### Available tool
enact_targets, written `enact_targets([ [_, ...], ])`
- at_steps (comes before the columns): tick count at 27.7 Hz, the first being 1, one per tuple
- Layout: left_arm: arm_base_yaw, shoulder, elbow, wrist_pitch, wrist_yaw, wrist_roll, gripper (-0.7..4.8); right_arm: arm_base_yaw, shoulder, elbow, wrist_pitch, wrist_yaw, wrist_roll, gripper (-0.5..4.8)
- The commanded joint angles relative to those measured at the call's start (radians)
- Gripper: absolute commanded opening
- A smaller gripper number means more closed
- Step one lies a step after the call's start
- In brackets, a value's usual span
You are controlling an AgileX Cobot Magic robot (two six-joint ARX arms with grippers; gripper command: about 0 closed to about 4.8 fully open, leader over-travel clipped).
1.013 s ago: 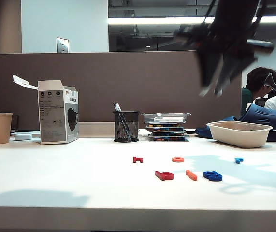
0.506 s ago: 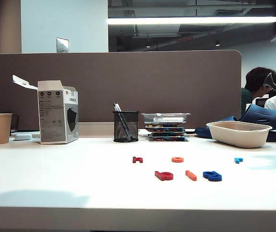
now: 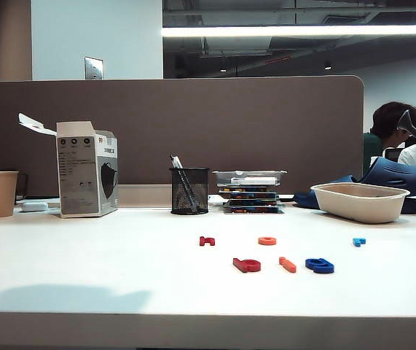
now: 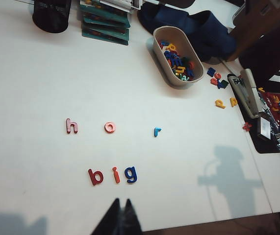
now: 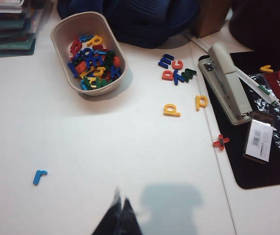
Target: Select the appropriate letters from the row of letter magnets placed on the table to arrange into the word "big".
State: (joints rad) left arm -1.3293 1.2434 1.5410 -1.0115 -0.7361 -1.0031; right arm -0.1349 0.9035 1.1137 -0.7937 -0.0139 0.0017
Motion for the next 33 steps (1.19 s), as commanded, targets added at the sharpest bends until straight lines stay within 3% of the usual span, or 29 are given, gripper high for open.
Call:
enact_targets([
  [1, -0.001, -0.002, 0.002, 0.011, -0.011, 0.033, -0.05, -0.021, -0.090, -0.076, 0.058, -0.014, -0.002, -0.06],
  [5, 0.001, -0.003, 0.003, 0.051, -0.010, 0.205, -0.05, -0.028, -0.195, -0.179, 0.090, -0.011, -0.002, -0.06],
  [11, 0.005, -0.004, 0.003, 0.158, -0.001, 0.541, -0.05, -0.028, -0.363, -0.332, 0.142, -0.012, 0.030, -0.06],
  [13, 0.040, -0.003, 0.003, 0.237, 0.031, 0.661, -0.06, -0.027, -0.426, -0.375, 0.143, -0.013, 0.054, -0.06],
  [16, 0.182, -0.002, 0.003, 0.357, 0.150, 0.800, -0.05, -0.027, -0.538, -0.437, 0.140, -0.015, 0.058, -0.06],
  [22, 0.476, -0.005, 0.003, 0.469, 0.338, 0.936, -0.05, -0.027, -0.685, -0.515, 0.163, -0.015, 0.059, -0.06],
  [27, 0.669, -0.010, 0.003, 0.535, 0.382, 1.047, -0.05, -0.027, -0.773, -0.575, 0.179, -0.015, 0.074, -0.06],
  [33, 0.906, -0.043, 0.003, 0.547, 0.463, 1.074, -0.05, -0.026, -0.819, -0.610, 0.220, -0.055, 0.091, -0.06],
])
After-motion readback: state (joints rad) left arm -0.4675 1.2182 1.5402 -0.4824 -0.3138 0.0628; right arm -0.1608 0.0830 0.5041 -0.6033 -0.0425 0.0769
